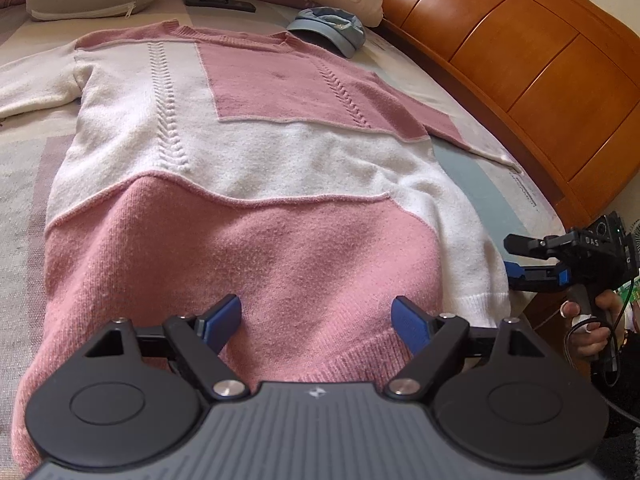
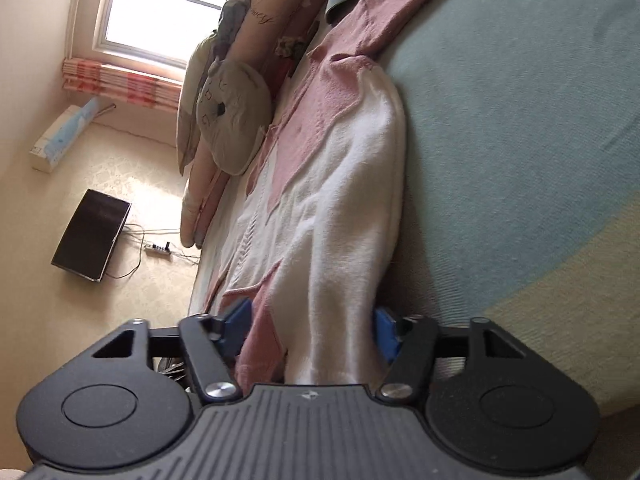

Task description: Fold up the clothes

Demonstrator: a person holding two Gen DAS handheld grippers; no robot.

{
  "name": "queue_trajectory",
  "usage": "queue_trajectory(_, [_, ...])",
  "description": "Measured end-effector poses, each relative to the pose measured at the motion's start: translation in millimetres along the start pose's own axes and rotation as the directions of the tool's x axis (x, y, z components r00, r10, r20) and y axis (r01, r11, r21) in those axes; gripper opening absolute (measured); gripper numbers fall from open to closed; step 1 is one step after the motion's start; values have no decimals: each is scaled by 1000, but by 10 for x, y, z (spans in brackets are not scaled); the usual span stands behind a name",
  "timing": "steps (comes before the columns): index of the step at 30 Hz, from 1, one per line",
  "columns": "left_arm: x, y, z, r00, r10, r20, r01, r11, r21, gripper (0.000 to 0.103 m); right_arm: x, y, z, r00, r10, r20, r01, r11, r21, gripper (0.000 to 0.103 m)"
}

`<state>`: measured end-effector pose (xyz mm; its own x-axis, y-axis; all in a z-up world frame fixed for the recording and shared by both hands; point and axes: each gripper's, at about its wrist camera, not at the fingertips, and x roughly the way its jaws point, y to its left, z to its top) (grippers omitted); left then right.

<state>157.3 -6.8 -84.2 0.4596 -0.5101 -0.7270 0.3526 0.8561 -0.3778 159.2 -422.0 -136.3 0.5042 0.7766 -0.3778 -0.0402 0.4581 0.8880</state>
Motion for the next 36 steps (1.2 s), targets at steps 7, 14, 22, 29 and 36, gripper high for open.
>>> queue_trajectory(7, [-26, -62, -6, 1000, 17, -6, -17, 1000, 21, 82, 66, 10, -17, 989, -147, 7, 147, 989, -13, 10])
queue_trajectory(14, [-251, -176, -23, 1000, -1, 4, 1, 998, 58, 82, -382, 185, 142, 983, -167, 81, 172, 984, -50, 9])
queue_trajectory(22, [-559, -165, 49, 996, 5, 91, -10, 999, 48, 82, -578, 367, 185, 876, -467, 122, 483, 853, -196, 21])
queue_trajectory(29, [-824, 513, 173, 971, 125, 203, -88, 979, -184, 80, -434, 513, 42, 916, -382, 123, 400, 886, -233, 35])
queue_trajectory(36, [-653, 1251, -25, 968, 216, 126, -149, 903, -404, 52, -191, 673, -82, 946, -314, 78, 324, 909, -264, 36])
